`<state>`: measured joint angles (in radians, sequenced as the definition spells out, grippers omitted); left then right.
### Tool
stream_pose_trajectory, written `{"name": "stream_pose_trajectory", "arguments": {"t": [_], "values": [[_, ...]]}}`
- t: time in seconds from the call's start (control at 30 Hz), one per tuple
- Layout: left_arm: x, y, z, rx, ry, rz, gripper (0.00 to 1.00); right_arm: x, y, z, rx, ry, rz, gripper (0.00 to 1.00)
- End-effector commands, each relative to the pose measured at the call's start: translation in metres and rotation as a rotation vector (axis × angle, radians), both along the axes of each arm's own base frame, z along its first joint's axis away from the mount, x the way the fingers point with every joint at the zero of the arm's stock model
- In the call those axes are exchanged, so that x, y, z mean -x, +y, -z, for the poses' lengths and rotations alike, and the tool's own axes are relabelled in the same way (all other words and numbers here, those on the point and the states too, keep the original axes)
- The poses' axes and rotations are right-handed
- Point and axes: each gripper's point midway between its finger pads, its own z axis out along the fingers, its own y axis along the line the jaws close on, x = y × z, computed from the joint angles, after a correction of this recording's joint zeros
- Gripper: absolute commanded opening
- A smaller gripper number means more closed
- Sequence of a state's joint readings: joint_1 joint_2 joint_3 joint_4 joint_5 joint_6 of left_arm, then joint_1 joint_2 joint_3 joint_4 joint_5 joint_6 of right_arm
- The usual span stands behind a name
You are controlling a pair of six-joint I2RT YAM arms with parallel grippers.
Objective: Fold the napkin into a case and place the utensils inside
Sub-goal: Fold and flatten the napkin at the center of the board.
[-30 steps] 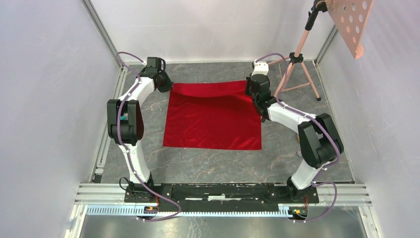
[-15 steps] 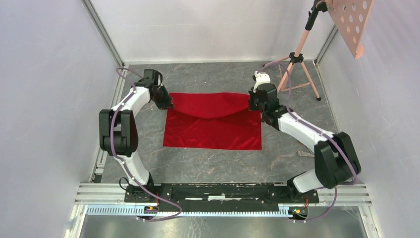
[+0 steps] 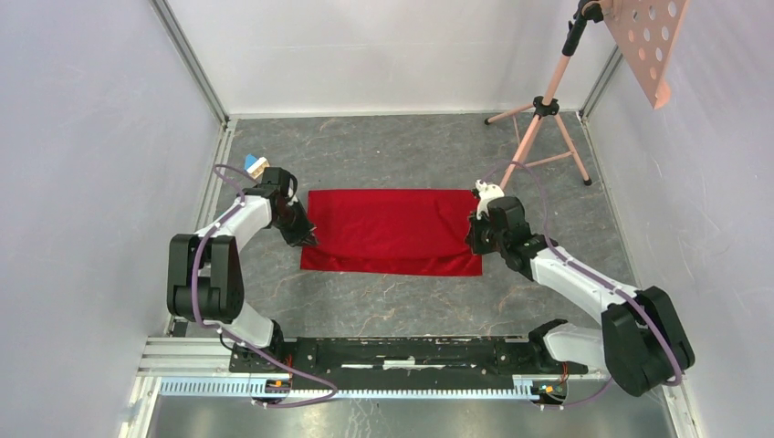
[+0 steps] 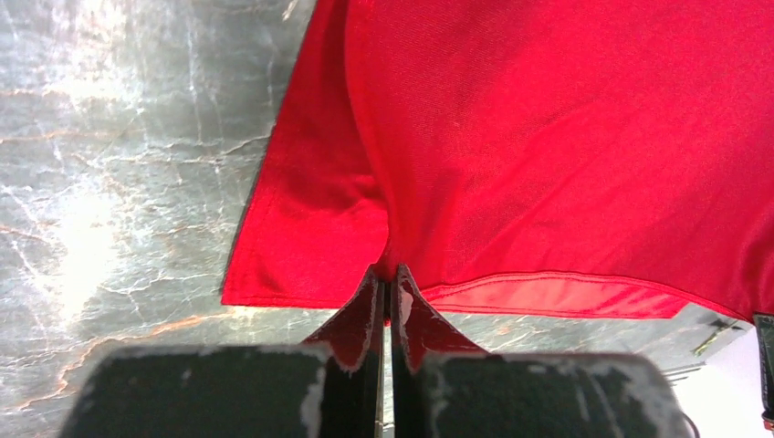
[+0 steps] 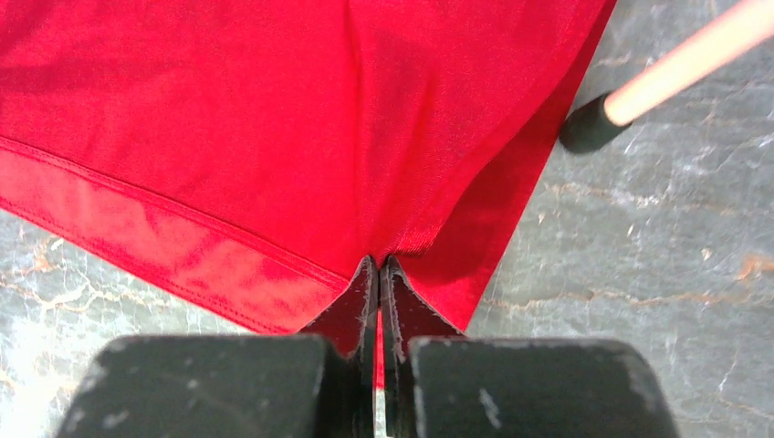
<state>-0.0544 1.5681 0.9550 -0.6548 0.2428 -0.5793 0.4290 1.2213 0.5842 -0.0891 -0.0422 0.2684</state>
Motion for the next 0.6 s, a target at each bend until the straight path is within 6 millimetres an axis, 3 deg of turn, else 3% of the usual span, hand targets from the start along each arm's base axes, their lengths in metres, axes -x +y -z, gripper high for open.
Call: {"name": "stream_pose_trajectory", "arguments": {"t": [0.0,0.23,0.57], "values": [[0.011,0.011,0.0,-0.058,-0.017,0.038,0.05,0.01,0.003,-0.002,-0.054,-0.013,-0.014,0.0],[0.024,0.018,0.016,-0.095,0.032,0.031,0.06,0.025,0.003,0.006,-0.089,0.006,-0.019,0.0],[0.023,0.024,0.026,-0.132,0.07,0.032,0.08,0.04,0.003,0.025,-0.11,0.05,-0.022,0.0]]}}
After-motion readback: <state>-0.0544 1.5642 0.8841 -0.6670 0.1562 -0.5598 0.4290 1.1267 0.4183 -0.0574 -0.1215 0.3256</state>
